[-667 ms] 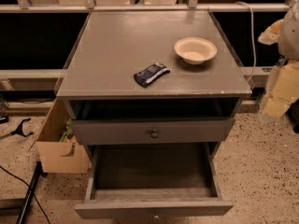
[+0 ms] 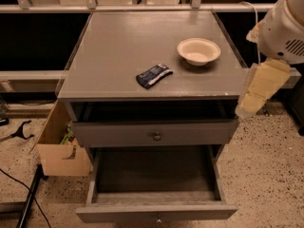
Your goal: Place rxbar blueberry into middle drawer
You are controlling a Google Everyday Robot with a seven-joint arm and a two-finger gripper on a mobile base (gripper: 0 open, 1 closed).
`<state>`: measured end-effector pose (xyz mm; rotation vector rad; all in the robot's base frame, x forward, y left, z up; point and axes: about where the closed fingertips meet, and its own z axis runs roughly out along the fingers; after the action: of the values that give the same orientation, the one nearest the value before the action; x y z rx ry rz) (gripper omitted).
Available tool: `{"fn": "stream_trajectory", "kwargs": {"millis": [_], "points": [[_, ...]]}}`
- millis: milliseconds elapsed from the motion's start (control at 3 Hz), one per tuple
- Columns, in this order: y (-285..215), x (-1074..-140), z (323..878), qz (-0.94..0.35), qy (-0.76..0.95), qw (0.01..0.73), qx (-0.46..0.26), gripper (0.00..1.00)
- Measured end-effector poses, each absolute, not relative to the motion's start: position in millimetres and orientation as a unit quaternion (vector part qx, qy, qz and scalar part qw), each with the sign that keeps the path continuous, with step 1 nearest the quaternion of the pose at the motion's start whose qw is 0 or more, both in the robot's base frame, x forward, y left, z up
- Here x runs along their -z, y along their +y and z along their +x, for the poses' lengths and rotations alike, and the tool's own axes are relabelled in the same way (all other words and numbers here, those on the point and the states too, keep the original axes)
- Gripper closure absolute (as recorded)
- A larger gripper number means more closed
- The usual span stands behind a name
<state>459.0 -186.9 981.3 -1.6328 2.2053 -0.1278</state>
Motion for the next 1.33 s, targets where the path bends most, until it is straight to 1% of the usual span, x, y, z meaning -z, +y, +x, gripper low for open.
{"fn": "stream_trajectory", "kwargs": {"millis": [667, 1000, 1333], "points": [[-154, -973, 507, -0.529, 0.817, 0.227, 0.032, 0.0], [-148, -961, 537, -0.478, 0.842, 0.248, 0.024, 0.0], [-147, -940, 558, -0.417, 0.866, 0.274, -0.001, 0.0]]}}
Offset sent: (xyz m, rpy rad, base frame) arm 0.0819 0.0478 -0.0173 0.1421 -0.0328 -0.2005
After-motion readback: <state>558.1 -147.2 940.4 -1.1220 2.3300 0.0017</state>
